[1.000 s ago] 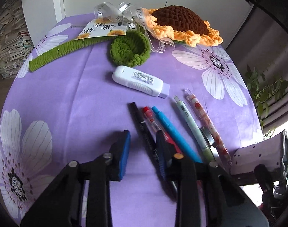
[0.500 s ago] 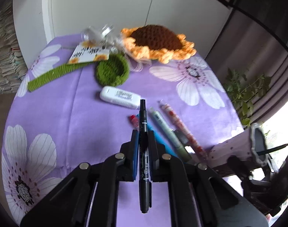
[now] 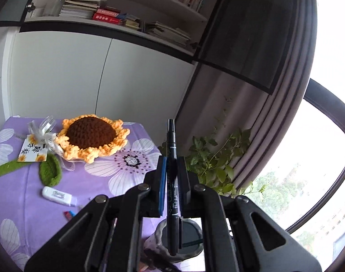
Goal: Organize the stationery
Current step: 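Lift the black marker over the grey cup and release it inside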
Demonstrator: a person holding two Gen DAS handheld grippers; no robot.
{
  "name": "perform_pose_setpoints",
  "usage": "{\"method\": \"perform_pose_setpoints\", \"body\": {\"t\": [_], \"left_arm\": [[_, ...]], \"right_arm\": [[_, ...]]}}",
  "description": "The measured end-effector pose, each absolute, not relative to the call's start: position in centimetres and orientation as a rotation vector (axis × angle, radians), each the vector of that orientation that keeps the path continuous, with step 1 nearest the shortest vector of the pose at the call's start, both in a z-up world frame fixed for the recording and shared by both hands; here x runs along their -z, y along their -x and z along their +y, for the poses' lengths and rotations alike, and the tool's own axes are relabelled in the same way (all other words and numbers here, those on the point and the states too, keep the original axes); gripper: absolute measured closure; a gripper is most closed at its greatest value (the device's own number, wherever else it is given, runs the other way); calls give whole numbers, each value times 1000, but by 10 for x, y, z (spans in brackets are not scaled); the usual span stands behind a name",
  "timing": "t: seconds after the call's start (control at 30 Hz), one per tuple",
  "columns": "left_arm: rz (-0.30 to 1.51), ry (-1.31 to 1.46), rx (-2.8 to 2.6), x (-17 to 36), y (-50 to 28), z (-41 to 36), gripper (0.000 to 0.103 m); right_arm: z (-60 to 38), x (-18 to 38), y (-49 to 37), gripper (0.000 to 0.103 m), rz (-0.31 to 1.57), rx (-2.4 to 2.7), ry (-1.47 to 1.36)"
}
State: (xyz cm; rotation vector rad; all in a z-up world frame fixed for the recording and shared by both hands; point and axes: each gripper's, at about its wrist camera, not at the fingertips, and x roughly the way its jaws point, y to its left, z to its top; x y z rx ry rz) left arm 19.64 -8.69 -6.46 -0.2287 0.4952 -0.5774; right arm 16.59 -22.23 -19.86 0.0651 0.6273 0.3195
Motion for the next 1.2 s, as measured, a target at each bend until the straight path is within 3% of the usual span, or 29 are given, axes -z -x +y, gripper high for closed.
{"method": "perform_pose_setpoints", "body": {"t": [0.83, 0.87, 0.9, 0.93, 1.03, 1.2], "left_arm": [[559, 223, 687, 131, -185, -89, 94], [577, 233, 691, 133, -185, -87, 92], [598, 235, 688, 134, -186, -85, 83], [612, 235, 679, 134, -185, -84, 66], [612, 259, 650, 131, -179, -69, 39], [643, 263, 472, 123, -179, -31, 33]], "right_arm": [[-222, 199, -169, 25, 633, -328, -67], [-222, 199, -169, 25, 634, -327, -66], [-221, 199, -169, 25, 634, -327, -65], [-221, 199, -169, 25, 635, -326, -64], [-221, 199, -169, 25, 636, -325, -63], [-220, 199, -168, 25, 644, -321, -58]]}}
